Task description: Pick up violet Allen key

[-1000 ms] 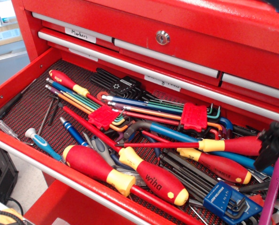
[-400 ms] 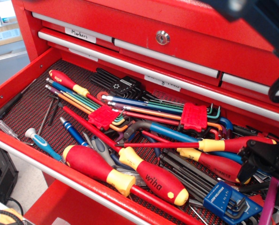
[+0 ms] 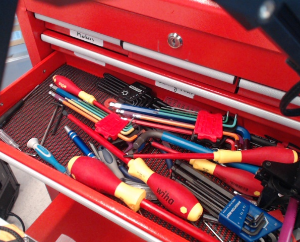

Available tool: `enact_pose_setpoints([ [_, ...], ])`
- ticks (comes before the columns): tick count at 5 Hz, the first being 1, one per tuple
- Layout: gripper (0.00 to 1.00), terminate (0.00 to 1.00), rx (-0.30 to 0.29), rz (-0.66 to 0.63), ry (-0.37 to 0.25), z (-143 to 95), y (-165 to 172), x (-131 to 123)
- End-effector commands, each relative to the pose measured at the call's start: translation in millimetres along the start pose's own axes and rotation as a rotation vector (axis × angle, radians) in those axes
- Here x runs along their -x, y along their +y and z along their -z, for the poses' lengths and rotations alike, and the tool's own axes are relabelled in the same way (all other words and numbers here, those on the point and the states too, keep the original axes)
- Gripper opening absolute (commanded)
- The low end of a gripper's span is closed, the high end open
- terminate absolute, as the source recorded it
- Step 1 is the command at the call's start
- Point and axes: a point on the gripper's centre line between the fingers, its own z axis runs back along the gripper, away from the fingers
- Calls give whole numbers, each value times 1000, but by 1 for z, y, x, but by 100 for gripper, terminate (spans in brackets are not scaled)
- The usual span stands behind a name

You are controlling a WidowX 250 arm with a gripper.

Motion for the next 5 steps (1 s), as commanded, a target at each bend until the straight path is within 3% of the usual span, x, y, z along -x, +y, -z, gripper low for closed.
enact_pose_setpoints([
  [1, 0, 0, 7, -34, 7, -20, -2, -2],
  [3, 0, 0, -33, -4, 104, -62, 25, -6],
  [5, 0, 0, -130, 3, 222, -113, 80, 7],
])
